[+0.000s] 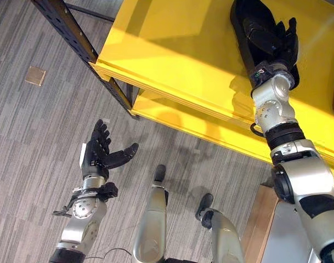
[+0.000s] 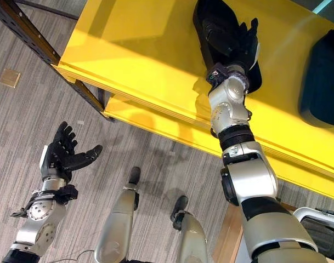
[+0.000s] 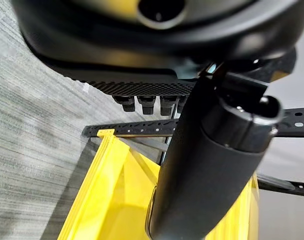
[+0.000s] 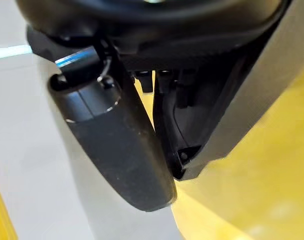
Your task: Move parts from the plastic box to the shelf.
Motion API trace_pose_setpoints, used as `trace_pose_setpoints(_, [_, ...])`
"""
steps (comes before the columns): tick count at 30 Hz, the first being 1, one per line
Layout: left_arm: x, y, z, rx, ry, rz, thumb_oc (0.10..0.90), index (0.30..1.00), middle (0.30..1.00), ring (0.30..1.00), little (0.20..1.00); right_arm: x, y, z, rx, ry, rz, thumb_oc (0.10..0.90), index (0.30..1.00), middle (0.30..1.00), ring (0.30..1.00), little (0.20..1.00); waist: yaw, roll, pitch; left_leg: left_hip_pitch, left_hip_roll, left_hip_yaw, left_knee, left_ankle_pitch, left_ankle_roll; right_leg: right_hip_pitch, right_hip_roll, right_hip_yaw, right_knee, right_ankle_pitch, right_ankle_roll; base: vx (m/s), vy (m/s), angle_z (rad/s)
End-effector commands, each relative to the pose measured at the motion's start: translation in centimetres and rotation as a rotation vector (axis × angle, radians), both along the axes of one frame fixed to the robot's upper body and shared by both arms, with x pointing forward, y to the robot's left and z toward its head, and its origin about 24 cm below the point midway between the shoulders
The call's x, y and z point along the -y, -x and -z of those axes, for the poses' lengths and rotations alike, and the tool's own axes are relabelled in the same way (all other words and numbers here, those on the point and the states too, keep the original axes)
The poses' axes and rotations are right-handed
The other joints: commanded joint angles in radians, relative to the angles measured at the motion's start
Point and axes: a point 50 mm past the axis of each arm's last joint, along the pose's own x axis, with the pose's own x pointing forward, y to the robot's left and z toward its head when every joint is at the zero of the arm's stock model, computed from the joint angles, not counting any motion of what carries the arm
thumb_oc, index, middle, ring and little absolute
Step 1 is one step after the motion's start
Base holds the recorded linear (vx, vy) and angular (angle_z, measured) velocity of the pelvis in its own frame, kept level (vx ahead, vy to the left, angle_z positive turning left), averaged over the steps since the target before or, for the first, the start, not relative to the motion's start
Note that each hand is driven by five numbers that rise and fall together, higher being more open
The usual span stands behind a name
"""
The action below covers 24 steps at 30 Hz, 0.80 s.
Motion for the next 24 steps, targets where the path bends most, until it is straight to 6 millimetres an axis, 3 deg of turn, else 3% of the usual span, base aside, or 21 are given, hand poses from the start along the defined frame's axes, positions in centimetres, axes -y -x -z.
trace_pose_setpoints(1, [0.7, 0.3, -3.3, 0.198, -0.035, 0.029, 0.900, 1.000, 1.000, 1.000, 1.000, 0.7, 1.0, -1.6, 0.099, 0.076, 0.078, 0.900, 1.000, 1.000, 1.000, 1.000, -0.006, 0.028, -0.045, -0.076, 0.059, -0.041, 0.071, -0.043, -0.012, 0.115, -0.041, 0.054, -0.054, 0.022, 0.028, 0.00, 0.000, 0.00])
trace_pose_setpoints(17, [1.1, 0.4, -3.8, 0.236, -0.039, 0.012, 0.900, 1.000, 1.000, 1.000, 1.000, 0.2, 1.9, -1.4, 0.082, 0.380, 0.276, 0.900, 1.000, 1.000, 1.000, 1.000, -0.018, 0.032, -0.039, -0.087, 0.057, -0.039, 0.081, -0.046, -0.009, 0.103, -0.043, 0.059, -0.048, 0.021, 0.026, 0.00, 0.000, 0.00])
trace_pose_setpoints(24, [1.1, 0.4, -3.9, 0.245, -0.045, 0.006, 0.900, 1.000, 1.000, 1.000, 1.000, 1.4, 1.9, -1.0, 0.056, 0.357, 0.346, 0.900, 1.000, 1.000, 1.000, 1.000, -0.019, 0.036, -0.037, -0.090, 0.054, -0.038, 0.083, -0.046, -0.007, 0.100, -0.044, 0.060, -0.047, 0.019, 0.026, 0.00, 0.000, 0.00])
